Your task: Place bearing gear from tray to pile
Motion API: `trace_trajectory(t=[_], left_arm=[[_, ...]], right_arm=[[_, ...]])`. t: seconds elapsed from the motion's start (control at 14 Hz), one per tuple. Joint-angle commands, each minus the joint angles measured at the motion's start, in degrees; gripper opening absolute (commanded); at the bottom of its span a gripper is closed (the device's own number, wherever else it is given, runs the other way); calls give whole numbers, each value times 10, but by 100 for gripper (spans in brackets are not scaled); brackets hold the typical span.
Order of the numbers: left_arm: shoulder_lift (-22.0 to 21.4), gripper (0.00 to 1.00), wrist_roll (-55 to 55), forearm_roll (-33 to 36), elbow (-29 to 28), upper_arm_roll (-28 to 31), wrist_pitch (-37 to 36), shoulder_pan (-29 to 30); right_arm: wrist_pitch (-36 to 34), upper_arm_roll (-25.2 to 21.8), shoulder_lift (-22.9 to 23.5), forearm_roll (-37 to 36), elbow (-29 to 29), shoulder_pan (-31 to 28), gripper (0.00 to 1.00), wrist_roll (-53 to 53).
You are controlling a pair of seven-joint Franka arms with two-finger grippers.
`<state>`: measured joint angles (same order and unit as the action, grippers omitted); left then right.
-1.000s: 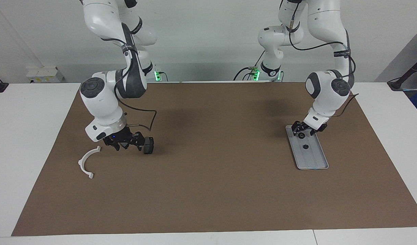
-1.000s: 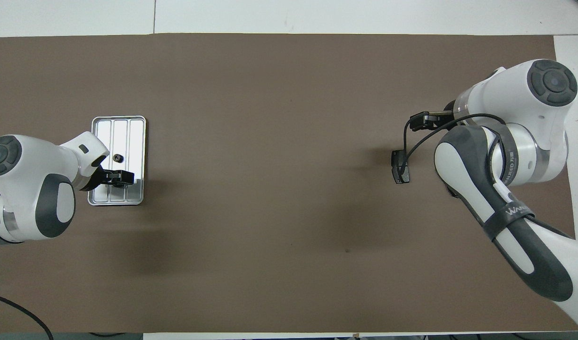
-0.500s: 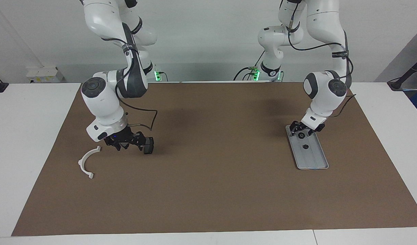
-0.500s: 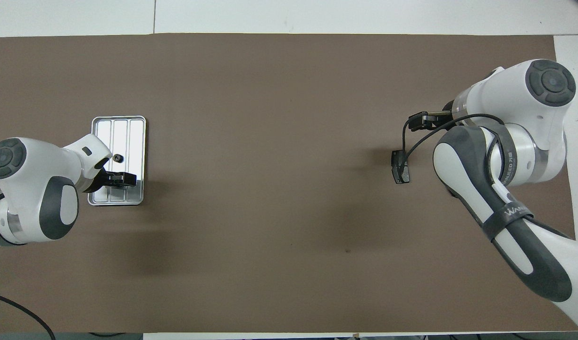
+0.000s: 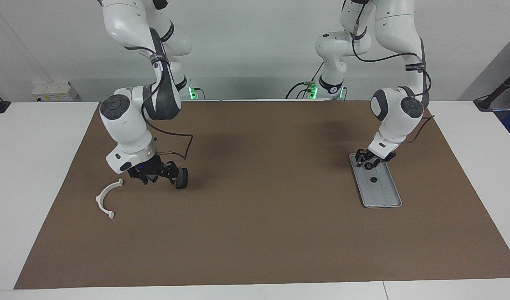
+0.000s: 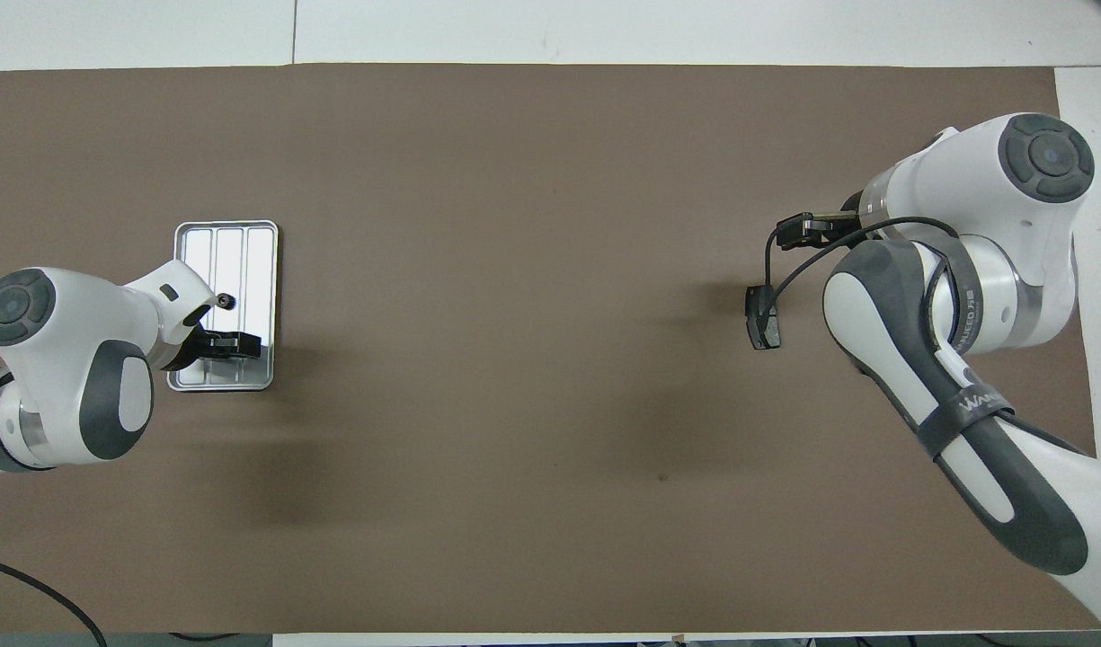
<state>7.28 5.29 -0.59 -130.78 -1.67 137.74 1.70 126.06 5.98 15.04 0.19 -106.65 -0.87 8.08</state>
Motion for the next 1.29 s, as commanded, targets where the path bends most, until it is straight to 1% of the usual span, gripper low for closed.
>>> trace_trajectory(t=[0.0,0.14,0.21,0.29,0.36,0.5,0.57,0.64,0.71,0.79,0.93,1.0,1.07,1.14,1.21], left_arm=[[-4,0,1,-3,-10,6,13,-6],[-3,0,3,-3,-4,6,11,-6],[-1,0,3,-3,16,6,-1,-6],[2,0,3,-4,37,6,-28,-6],[2,0,3,-5,70,5,-70,-7],[3,0,-12,-13,162,4,-181,-9],[5,0,-51,-21,215,3,-234,-22],[21,0,-112,-17,262,4,-277,-64],[33,0,-187,-6,284,5,-279,-116],[35,0,-253,14,288,4,-271,-153],[36,0,-328,18,290,4,-272,-223],[47,0,-376,19,291,4,-267,-261],[69,0,-419,21,301,5,-267,-298],[100,0,-454,22,332,5,-268,-327],[133,0,-482,23,360,6,-268,-343]], right_arm=[[1,2,-3,5,0,-2,100,6],[1,2,-3,5,-1,-2,100,5],[1,2,-3,5,-1,-2,100,5],[1,2,-3,5,-1,-4,100,4],[1,2,-3,5,-1,-4,100,4],[1,2,-3,5,-3,-4,100,4],[1,2,-4,5,-3,-4,100,4],[0,2,-4,5,-3,-4,100,4],[-1,2,-3,5,-3,-4,100,4],[-1,2,-4,5,-3,-4,100,4],[-3,2,-4,5,-3,-6,100,4],[-3,2,-4,5,-3,-6,100,4],[-3,2,-5,5,-3,-6,100,4],[-3,2,-4,5,-3,-6,100,4],[-3,2,-4,5,-3,-5,100,4]])
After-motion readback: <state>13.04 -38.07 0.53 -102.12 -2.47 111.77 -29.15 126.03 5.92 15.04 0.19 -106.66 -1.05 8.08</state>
